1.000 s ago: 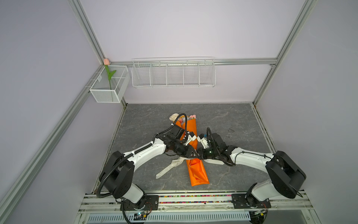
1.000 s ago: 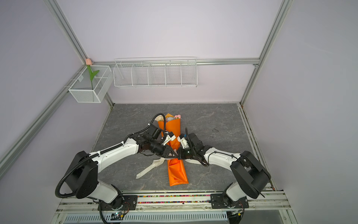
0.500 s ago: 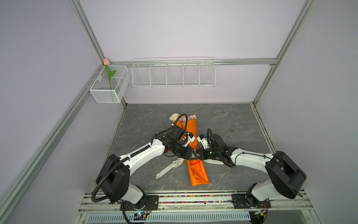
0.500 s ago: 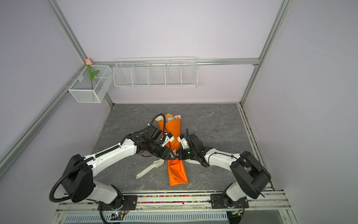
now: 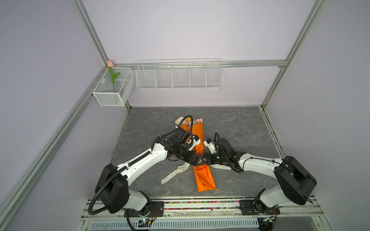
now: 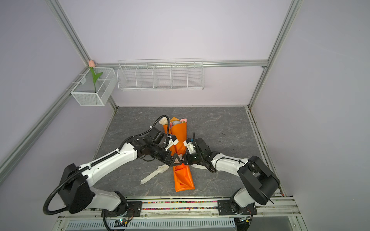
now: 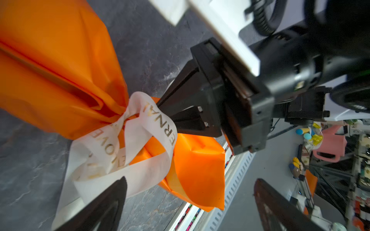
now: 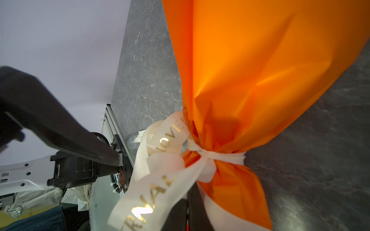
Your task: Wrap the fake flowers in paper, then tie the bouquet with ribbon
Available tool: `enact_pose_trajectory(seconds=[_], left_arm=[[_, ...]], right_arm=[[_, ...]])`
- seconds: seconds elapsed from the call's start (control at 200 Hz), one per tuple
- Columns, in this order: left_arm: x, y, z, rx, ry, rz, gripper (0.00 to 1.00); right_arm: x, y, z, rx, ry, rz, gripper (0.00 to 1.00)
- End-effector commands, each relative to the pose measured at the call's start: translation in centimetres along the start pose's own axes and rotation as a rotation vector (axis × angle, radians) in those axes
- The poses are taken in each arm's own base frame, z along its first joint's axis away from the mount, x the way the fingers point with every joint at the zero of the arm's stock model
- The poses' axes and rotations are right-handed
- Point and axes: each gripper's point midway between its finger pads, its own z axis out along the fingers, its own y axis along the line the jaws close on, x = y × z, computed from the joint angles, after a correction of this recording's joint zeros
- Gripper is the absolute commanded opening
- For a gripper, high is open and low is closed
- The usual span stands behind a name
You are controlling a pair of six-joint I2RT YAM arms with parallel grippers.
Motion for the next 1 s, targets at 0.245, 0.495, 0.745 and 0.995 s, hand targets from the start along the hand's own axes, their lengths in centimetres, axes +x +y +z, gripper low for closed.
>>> enact_pose_trajectory(seconds=[0.245, 0.495, 0.745, 0.995], left_arm=[[-2.4, 4.4, -5.2, -0.183, -0.305, 0.06, 0.75], [-1.3, 2.0, 0.0, 0.17, -0.009, 0.019, 0.3], [-1.1, 2.5, 2.2, 0.23, 0.057, 0.025, 0.37], [0.1, 3.8, 3.9, 0.177, 0.132, 0.001, 0.39]], right_arm=[[0.1, 0.0, -0.5, -0.001, -0.009, -0.024, 0.07], [0.0, 0.2, -0.7, 0.002, -0.008, -0.025, 0.07], [0.0, 0.2, -0.9, 0.009, -0.007, -0.028, 0.07], [0.0, 0.3, -0.7, 0.002, -0.006, -0.028, 0.07]])
